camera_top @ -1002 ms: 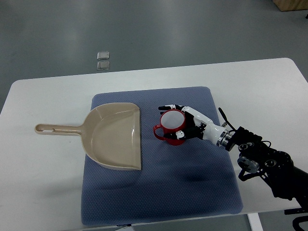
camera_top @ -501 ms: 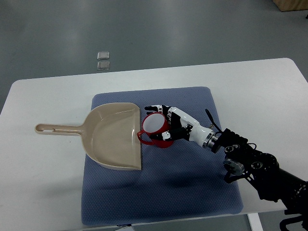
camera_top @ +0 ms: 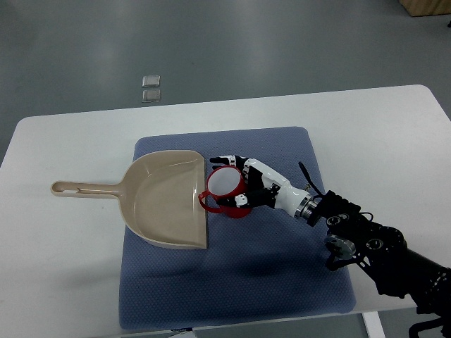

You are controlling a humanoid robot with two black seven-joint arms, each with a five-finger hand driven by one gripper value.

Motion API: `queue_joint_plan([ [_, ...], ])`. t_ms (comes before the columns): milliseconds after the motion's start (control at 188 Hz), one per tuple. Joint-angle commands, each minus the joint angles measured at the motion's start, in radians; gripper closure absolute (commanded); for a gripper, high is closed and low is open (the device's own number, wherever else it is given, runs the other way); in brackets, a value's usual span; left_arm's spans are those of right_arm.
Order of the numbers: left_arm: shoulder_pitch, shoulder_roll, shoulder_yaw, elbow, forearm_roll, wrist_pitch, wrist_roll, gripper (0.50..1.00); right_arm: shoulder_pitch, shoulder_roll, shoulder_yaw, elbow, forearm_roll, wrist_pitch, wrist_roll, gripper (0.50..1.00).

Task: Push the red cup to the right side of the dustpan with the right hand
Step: 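Push the red mug with the right hand toward the dustpan, then hold the red mug against the dustpan edge with the right hand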

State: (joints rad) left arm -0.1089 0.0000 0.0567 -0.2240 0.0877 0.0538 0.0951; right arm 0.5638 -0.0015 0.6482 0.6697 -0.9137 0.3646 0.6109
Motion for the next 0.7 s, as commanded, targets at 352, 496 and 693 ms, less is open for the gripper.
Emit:
queue_joint_plan([
  [352,0.000,0.000,0.000,0.000,0.000,0.000,0.000,0.500,-0.004,0.002,-0.001,0.008,0.003,-0.010,0.000,0.570],
  [496,0.000,0.000,0.000,0.000,0.000,0.000,0.000,0.500,-0.004,0.000,0.010,0.007,0.003,-0.006,0.000,0.568],
  [693,0.000,0.000,0.000,0.000,0.000,0.000,0.000,0.500,-0.005,-0.018,0.010,0.010,0.024,0.008,0.000,0.568],
])
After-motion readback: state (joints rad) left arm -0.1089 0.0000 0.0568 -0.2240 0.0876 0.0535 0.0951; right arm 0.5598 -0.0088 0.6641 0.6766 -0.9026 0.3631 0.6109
